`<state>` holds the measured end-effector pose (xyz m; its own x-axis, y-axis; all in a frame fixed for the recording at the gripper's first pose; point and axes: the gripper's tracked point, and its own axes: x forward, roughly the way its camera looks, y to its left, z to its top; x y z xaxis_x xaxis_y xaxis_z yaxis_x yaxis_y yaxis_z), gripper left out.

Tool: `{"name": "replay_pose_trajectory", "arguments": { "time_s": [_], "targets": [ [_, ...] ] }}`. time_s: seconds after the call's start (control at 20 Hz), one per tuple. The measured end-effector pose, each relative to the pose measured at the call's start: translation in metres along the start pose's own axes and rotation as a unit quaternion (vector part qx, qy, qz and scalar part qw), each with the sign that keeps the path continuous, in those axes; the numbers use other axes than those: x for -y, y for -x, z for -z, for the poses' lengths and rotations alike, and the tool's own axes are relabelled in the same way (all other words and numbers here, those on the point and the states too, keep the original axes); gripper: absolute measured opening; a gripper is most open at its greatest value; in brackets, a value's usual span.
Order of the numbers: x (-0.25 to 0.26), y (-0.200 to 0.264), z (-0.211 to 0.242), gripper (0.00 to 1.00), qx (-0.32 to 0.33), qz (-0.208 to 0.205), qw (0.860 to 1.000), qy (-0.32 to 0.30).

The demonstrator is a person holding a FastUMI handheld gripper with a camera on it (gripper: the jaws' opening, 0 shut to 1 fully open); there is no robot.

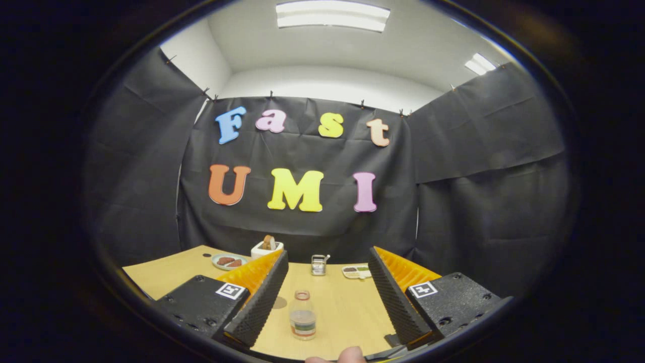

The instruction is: Take the bottle from table, then pour the juice into the cup, finally place the bottle on the coaster

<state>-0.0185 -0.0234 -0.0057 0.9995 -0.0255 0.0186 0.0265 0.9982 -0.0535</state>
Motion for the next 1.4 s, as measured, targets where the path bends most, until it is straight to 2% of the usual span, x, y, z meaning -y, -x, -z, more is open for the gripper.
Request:
{"name": "replay_pose_trajectory", "arguments": {
  "time_s": [0.4,0.6,0.85,1.4],
  "targets": [
    [0.008,0.012,0.025,1.0,-0.009,-0.007,1.0,0.022],
    [-0.008,0.013,0.068,1.0,-0.04,-0.042,0.998,0.029],
    [-0.019,0.011,0.12,1.0,-0.075,-0.068,0.995,0.006],
    [-0.044,-0.034,0.235,1.0,-0.143,-0.076,0.987,-0.007]
  ]
}}
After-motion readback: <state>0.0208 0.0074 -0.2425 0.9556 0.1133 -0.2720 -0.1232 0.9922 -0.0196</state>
